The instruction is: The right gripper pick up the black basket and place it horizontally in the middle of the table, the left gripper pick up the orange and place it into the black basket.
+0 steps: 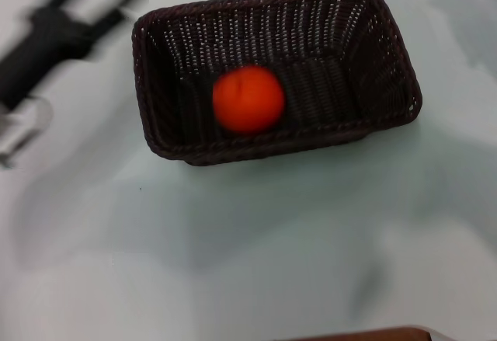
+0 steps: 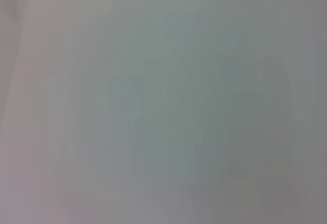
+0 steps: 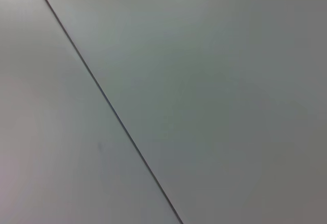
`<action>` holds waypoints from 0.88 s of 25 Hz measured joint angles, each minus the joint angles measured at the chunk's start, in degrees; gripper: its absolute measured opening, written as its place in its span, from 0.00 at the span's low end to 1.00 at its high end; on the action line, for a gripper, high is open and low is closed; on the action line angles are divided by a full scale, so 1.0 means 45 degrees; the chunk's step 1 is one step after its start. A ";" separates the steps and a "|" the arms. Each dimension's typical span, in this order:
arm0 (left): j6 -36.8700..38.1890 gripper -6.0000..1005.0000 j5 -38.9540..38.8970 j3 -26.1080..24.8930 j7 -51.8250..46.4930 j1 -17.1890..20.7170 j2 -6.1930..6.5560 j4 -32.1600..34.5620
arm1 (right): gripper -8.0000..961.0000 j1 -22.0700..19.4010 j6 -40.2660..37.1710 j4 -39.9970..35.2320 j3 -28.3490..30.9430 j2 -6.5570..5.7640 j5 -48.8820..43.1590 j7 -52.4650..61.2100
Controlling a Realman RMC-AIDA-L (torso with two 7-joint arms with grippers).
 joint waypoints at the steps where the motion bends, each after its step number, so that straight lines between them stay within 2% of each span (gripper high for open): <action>1: -0.0074 0.59 -0.0454 -0.0500 0.0354 0.0298 -0.0005 0.0074 | 0.94 0.0001 0.0000 0.0000 0.0002 0.0002 0.0014 -0.0071; 4: -0.0164 0.73 -0.1648 -0.1947 0.1461 0.1109 0.0022 0.0417 | 0.94 -0.0023 -0.0028 0.0101 0.0009 0.0025 0.0269 -0.0544; 7: -0.0079 0.89 -0.1979 -0.3379 0.1869 0.1574 0.0040 0.0828 | 0.94 -0.0072 -0.0044 0.0426 0.0008 0.0049 0.0778 -0.1311; 10: -0.0059 0.89 -0.1992 -0.4879 0.2167 0.1708 0.0029 0.1631 | 0.94 -0.0058 -0.0045 0.0912 0.0006 0.0053 0.1243 -0.2160; 12: -0.0110 0.89 -0.1997 -0.5360 0.2421 0.1707 0.0018 0.2134 | 0.94 -0.0019 -0.0015 0.1150 0.0002 0.0054 0.1412 -0.2633; 17: -0.0175 0.89 -0.1994 -0.5397 0.2552 0.1704 0.0031 0.2367 | 0.94 0.0024 0.0017 0.1261 -0.0003 0.0057 0.1471 -0.2896; 22: -0.0224 0.89 -0.2002 -0.5478 0.2555 0.1745 0.0031 0.2380 | 0.94 -0.0247 0.0761 0.1449 0.1041 0.0054 0.1814 -0.2783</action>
